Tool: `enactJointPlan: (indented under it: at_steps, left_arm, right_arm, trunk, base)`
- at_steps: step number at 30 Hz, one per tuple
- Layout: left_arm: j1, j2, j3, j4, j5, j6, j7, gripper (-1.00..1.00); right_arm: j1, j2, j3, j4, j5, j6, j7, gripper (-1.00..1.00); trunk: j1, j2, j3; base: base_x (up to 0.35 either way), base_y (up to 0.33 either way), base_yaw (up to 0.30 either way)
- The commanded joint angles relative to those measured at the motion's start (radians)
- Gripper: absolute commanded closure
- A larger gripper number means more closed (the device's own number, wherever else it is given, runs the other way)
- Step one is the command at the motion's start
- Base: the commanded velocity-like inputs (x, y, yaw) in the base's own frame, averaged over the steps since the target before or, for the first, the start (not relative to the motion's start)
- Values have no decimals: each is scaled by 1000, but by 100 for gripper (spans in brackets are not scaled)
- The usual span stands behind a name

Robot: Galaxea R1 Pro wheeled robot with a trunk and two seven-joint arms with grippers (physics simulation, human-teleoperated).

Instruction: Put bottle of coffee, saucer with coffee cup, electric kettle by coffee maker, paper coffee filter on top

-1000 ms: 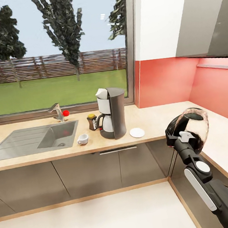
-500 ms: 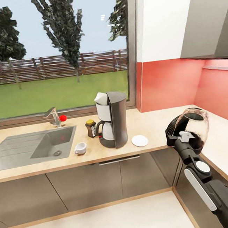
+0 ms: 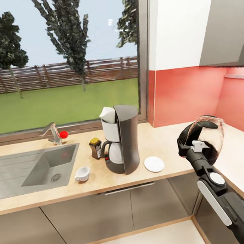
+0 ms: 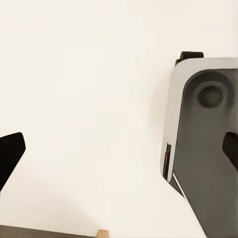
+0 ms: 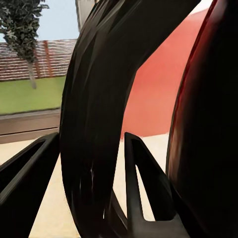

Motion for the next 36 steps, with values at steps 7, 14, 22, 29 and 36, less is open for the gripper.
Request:
enactJointPlan:
  at_steps: [7, 14, 22, 29, 36]
  left_arm:
    - [1, 0, -9, 2, 7, -4, 2, -100]
    - [34, 6, -10, 29, 2, 11, 0, -100]
    - [83, 7, -12, 45, 2, 8, -1, -100]
    - [115, 0, -12, 49, 3, 8, -1, -100]
    - [126, -1, -13, 51, 0, 21, -2, -100]
  right_arm:
    - [-1, -2, 0, 1, 0, 5, -9, 100]
    - [-2, -11, -7, 122, 1, -24, 95, 100]
    - [-14, -14, -13, 41, 209, -51, 538, 100]
    - [-15, -12, -9, 31, 244, -87, 648, 100]
    - [-15, -8, -4, 32, 245, -88, 654, 100]
  trunk:
    - [1, -2, 8]
    - [1, -2, 10]
    - [1, -2, 10]
    - [1, -2, 10]
    - [1, -2, 10]
  base:
    - [280, 0, 0]
    - [15, 0, 0]
    - [0, 0, 0]
    - [0, 0, 0]
    - [0, 0, 0]
